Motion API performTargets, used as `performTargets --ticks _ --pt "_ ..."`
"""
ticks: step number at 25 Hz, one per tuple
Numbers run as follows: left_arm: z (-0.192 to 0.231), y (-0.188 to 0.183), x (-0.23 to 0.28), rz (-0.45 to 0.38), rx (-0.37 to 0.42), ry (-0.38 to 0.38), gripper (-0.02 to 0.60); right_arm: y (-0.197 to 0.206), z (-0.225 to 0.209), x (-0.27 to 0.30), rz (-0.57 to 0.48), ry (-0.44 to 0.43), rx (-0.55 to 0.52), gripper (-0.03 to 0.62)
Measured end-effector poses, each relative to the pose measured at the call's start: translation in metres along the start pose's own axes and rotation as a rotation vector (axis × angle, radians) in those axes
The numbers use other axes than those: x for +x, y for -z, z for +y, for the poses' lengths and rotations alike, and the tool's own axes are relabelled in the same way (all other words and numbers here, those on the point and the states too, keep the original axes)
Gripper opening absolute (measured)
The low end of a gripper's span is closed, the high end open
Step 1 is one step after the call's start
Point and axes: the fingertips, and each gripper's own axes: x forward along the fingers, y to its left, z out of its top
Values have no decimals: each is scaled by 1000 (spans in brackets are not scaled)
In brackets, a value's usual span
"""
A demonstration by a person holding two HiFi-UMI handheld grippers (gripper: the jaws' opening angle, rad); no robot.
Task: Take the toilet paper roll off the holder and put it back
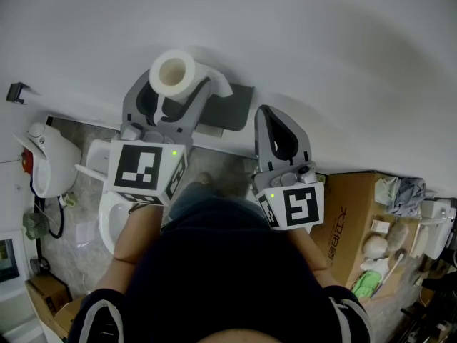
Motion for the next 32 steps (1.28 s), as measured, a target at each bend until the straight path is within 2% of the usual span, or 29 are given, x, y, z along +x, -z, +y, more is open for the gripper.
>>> performTargets --ticks 15,32 --pt "-16 19 14 49 -2 46 304 2 0 -3 4 13 0 15" --pt "-26 38 26 150 4 85 304 5 -4 -3 10 17 7 15"
